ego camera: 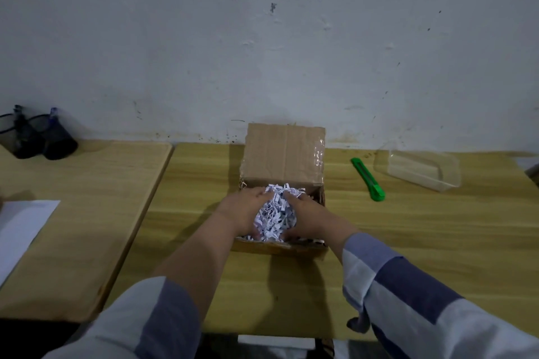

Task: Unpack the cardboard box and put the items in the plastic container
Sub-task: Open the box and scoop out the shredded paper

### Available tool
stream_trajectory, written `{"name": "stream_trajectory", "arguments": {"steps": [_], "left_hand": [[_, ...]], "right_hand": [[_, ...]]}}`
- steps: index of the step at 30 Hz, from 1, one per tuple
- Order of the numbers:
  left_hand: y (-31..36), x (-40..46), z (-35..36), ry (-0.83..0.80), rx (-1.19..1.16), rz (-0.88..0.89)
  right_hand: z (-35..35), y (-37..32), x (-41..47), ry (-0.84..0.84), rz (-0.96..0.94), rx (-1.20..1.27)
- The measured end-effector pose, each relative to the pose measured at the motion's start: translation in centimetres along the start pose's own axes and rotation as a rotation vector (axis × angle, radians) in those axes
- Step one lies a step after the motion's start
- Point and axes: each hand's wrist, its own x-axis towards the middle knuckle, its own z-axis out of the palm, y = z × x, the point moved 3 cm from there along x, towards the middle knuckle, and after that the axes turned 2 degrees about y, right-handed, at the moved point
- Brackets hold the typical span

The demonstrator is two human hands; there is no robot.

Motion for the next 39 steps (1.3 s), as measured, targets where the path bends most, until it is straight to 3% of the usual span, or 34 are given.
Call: {"name": "stream_trajectory", "arguments": {"steps": [7,22,30,34,39], "left_hand": [[-0.2,2.0,1.0,0.016,0.089,0.020],[0.6,0.9,1.4,0.179,-0.102,-0.053],[1.2,1.0,2.4,0.104,-0.124,-0.074],[0.9,1.4,2.3,0.063,-0.132,-0.079],[0.6,1.8,2.9,0.122,-0.133,-0.117]], "right_hand": [[-0.1,0.0,1.6,-0.028,-0.052,-0.028],[-0.9,-0.8,-0.1,0.141,-0.067,0.094],[0.0,-0.6,-0.6,0.070,-0.027,0.189],[0.3,-0.3,0.7,0.007,0.013,0.132],[0.5,-0.2,1.8,-0.012,0.015,0.037]]}}
